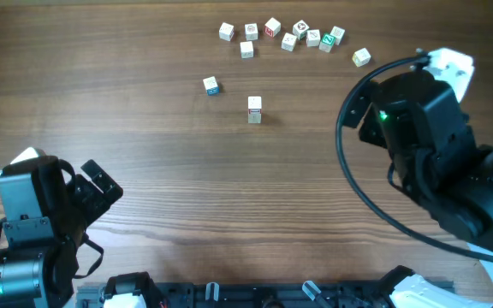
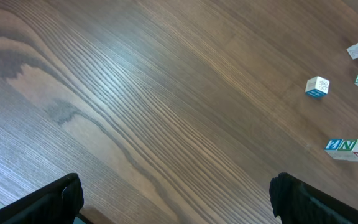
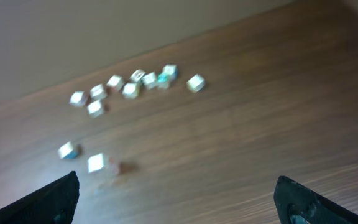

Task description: Form a tower

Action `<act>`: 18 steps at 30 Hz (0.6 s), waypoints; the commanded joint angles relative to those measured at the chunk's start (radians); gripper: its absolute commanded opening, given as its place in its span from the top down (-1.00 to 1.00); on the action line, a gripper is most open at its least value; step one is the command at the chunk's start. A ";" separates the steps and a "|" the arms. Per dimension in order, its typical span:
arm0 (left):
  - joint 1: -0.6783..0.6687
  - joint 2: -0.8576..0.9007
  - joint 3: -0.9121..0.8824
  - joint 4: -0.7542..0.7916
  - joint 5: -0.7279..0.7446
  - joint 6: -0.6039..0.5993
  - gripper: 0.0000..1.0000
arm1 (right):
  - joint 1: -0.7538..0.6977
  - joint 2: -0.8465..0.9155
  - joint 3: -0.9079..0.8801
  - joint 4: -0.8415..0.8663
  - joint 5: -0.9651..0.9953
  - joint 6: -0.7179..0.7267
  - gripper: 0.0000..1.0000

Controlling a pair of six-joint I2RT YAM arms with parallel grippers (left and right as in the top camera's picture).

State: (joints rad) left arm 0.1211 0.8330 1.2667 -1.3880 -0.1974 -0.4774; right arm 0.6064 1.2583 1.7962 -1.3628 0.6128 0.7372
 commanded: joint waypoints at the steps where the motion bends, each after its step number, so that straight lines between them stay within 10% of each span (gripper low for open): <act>1: 0.007 -0.002 0.000 0.003 -0.006 -0.009 -1.00 | -0.084 -0.032 0.002 0.035 0.031 -0.072 -0.99; 10: 0.007 -0.002 0.000 0.003 -0.006 -0.009 -1.00 | -0.359 -0.438 -0.528 0.739 -0.426 -0.577 -0.99; 18: 0.007 -0.002 0.000 0.003 -0.006 -0.009 -1.00 | -0.680 -0.933 -1.007 0.888 -0.614 -0.606 -0.99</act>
State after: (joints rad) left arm 0.1211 0.8330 1.2667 -1.3876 -0.1974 -0.4774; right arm -0.0154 0.4240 0.8898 -0.4820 0.0731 0.1619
